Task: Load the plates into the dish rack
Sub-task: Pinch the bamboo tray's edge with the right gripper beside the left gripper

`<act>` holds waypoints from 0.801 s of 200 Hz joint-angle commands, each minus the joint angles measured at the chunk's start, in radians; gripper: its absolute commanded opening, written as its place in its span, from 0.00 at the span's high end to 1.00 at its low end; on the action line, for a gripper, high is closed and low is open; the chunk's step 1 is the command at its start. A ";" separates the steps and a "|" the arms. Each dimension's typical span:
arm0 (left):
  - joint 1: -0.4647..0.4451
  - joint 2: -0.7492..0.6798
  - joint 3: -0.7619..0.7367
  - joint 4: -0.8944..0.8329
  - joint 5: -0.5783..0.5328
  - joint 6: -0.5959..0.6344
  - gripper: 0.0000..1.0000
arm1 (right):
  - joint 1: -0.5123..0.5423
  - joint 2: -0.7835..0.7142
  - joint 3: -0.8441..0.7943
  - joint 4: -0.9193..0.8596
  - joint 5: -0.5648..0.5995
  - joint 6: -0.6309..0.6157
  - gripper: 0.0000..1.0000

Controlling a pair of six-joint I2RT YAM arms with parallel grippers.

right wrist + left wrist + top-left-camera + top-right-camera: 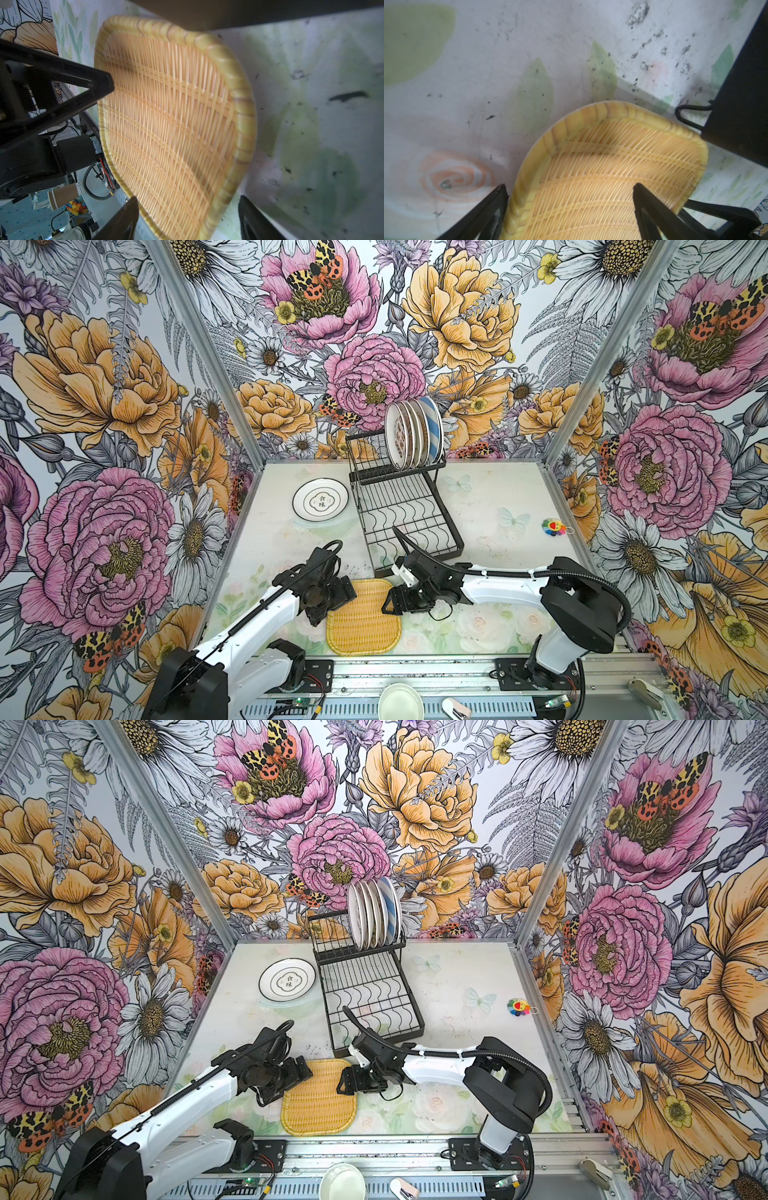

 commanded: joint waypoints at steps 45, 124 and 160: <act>-0.032 0.000 -0.016 0.041 0.016 -0.003 0.13 | 0.001 0.067 0.011 0.059 -0.048 0.015 0.26; -0.040 -0.001 -0.025 0.054 0.025 -0.006 0.17 | -0.001 0.134 0.031 0.188 -0.166 -0.001 0.26; -0.041 -0.006 -0.024 0.056 0.033 -0.001 0.20 | 0.000 0.141 0.053 0.199 -0.183 -0.019 0.27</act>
